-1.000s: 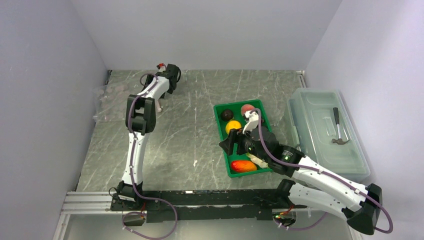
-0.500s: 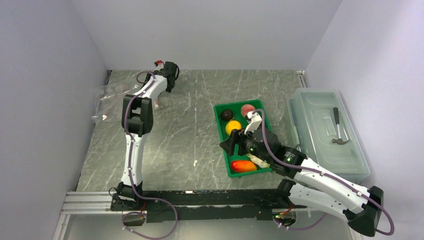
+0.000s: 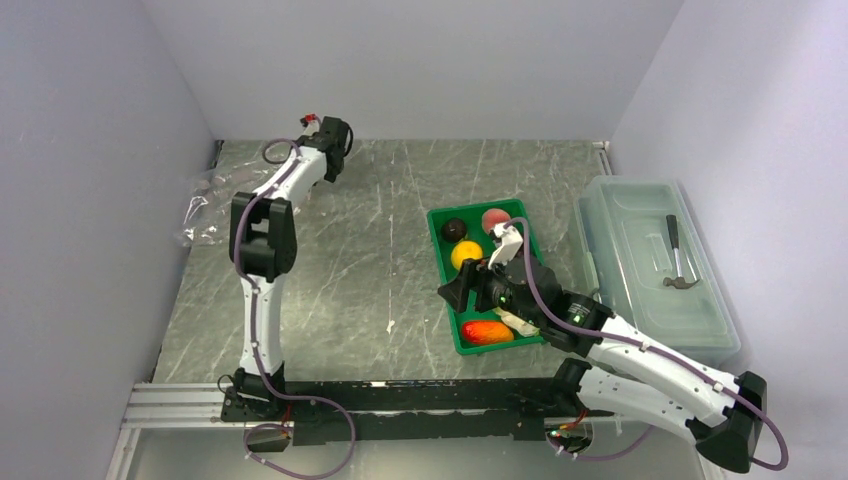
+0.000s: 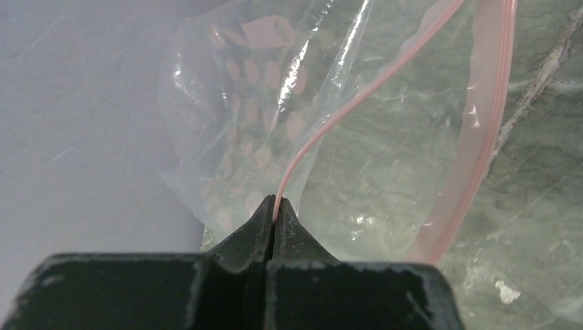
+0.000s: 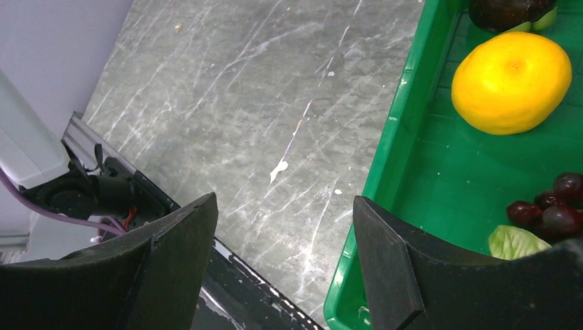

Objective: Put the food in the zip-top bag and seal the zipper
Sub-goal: Pick up the zipper food storage bag at the corner of the board.

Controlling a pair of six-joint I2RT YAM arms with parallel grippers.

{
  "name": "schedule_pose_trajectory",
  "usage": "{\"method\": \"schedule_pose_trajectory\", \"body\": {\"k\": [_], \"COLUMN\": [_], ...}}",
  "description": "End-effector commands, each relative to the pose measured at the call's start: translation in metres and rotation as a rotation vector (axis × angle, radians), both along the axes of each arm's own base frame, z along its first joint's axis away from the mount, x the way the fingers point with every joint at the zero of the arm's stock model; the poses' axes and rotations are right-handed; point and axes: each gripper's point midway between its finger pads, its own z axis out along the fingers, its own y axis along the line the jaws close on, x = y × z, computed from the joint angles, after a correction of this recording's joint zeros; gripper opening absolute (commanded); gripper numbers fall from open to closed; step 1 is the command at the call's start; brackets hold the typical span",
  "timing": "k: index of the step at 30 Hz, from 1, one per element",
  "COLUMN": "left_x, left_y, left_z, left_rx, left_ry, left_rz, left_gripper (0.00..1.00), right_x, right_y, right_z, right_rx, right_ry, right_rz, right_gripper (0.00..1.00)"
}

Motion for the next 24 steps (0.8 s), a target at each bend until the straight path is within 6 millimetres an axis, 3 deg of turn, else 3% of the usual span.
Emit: {"method": "schedule_pose_trajectory", "body": {"k": [1, 24], "left_x": [-0.009, -0.065], "left_y": [-0.003, -0.059], "left_z": [0.057, 0.213], "left_rx": [-0.030, 0.263], "left_ry": [-0.128, -0.394], "left_rz": [-0.001, -0.201], "left_gripper": [0.00, 0.00], "right_x": [0.001, 0.000], "right_y": [0.006, 0.021], "right_z": [0.018, 0.032], "right_rx": [0.051, 0.099], "right_ry": [-0.012, -0.003], "right_rz": [0.006, 0.050], "right_gripper": [0.76, 0.75]}}
